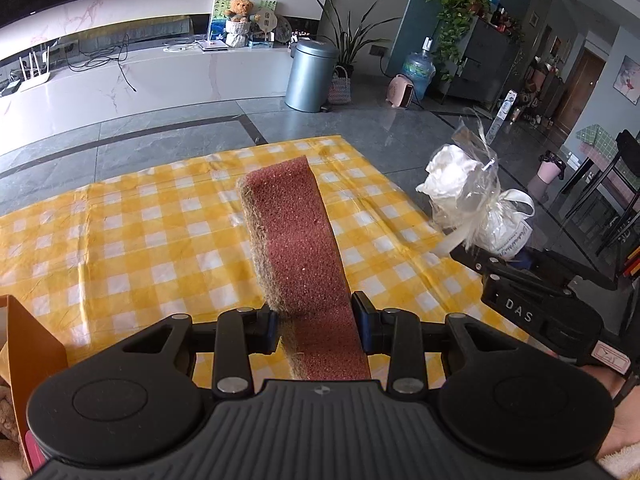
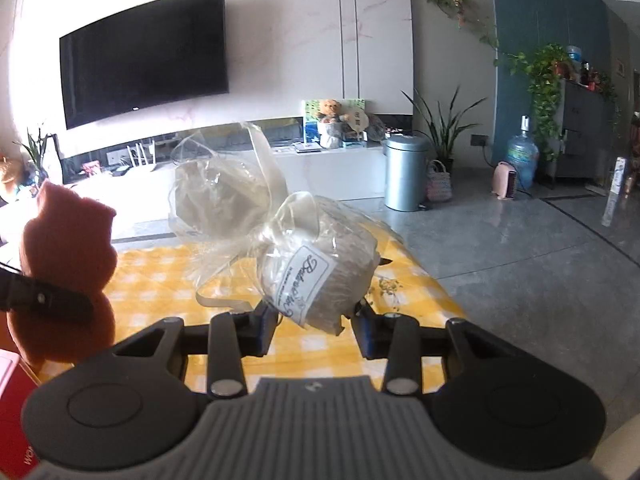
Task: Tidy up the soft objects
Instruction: 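Carry the red sponge and white bag with both tools over the white box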
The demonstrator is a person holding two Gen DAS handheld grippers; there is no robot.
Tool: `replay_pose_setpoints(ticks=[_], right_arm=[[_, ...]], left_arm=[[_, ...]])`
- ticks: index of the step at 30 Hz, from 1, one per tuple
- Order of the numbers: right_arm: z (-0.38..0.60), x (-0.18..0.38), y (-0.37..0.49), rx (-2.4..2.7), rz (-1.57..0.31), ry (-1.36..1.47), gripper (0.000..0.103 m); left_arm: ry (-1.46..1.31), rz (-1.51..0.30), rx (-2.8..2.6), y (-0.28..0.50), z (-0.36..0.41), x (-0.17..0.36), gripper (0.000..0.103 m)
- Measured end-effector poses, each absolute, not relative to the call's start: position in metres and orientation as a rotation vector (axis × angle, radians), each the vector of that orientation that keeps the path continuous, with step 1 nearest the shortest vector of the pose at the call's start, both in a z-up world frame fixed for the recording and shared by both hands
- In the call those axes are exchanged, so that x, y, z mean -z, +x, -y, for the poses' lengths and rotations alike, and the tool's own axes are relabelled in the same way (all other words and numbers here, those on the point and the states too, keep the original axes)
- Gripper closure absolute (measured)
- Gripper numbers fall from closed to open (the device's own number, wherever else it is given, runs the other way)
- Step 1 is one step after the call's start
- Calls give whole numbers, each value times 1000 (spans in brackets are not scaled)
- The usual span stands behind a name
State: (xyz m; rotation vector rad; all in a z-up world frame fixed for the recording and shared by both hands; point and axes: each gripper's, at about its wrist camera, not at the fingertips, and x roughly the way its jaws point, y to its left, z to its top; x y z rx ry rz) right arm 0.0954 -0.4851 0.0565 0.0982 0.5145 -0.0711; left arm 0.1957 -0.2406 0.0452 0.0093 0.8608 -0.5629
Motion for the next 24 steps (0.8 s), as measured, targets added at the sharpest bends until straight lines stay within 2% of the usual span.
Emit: replay_pose_setpoints(ticks=[4, 10, 17, 24], right_arm=[[470, -65, 101, 46, -504, 91, 64], [444, -90, 98, -28, -428, 77, 64], [403, -123, 91, -64, -362, -19, 64], [345, -127, 100, -158, -384, -113, 64]], left_arm=[[13, -832, 525, 185, 216, -54, 62], [-182, -919, 521, 174, 162, -64, 62], [-228, -835, 470, 148, 98, -79, 62], [-193, -764, 340, 109, 33, -73, 62]])
